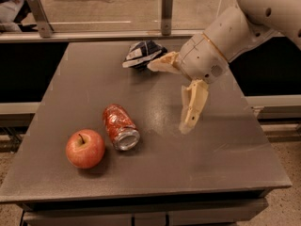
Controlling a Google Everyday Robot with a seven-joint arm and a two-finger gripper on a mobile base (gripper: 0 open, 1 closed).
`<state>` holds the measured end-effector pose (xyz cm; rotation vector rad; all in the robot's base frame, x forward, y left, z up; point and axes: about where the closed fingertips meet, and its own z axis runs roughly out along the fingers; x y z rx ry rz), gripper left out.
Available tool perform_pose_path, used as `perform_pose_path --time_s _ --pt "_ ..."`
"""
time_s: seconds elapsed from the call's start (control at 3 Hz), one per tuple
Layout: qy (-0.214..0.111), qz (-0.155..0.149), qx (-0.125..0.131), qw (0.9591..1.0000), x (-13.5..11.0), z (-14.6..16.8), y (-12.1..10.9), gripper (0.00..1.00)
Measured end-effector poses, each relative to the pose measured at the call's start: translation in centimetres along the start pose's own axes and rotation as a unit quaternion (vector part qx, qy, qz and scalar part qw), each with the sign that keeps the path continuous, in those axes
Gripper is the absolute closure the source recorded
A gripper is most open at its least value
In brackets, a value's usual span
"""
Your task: Move coke can near apple
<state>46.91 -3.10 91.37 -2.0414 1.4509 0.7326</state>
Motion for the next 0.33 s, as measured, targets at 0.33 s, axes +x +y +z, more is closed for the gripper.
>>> perform_pose_path --time_s 0.33 --pt "0.001 0.003 0.008 1.0000 0.28 -0.64 -0.06 0.00"
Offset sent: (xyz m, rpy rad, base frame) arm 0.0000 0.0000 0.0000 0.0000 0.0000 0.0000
